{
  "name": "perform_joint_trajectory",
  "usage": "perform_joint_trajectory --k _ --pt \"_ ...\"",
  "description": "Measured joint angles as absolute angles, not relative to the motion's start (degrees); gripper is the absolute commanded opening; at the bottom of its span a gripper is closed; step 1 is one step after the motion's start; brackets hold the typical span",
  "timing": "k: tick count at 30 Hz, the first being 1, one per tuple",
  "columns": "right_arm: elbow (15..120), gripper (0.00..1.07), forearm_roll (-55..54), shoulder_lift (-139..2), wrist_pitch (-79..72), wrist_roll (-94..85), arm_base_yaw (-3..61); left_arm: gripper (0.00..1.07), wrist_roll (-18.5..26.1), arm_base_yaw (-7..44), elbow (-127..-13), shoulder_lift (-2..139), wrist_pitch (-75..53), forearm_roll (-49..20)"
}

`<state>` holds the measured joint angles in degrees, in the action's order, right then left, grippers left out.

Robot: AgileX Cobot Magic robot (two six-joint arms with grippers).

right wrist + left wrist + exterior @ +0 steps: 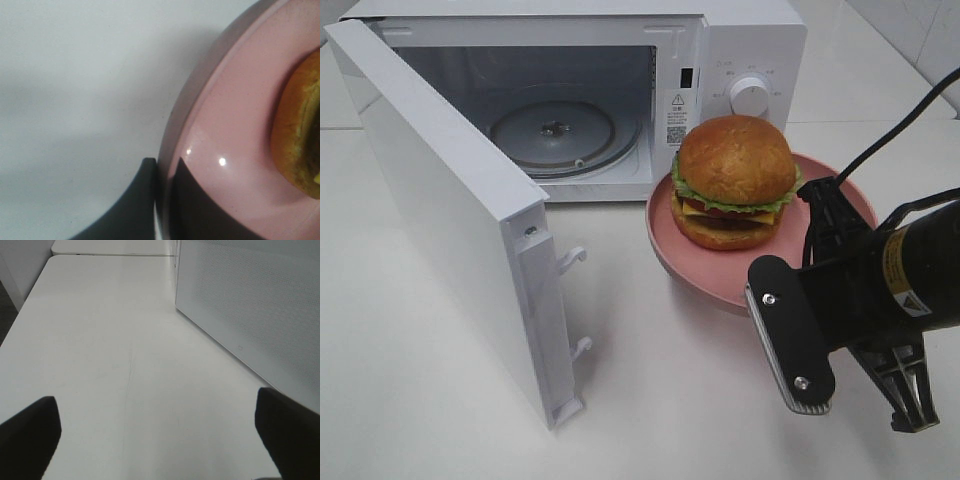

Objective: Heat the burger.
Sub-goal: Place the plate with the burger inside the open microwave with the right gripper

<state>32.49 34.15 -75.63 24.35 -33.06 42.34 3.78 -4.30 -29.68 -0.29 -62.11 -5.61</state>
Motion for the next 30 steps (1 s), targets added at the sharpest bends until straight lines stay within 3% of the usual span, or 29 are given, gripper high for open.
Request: perform_joint_trajectory --k 30 --pt "32.49 0.0 -0.4 -75.63 19.37 -85.77 34.26 0.98 3.78 -4.3 -29.68 -0.29 -62.11 -5.61"
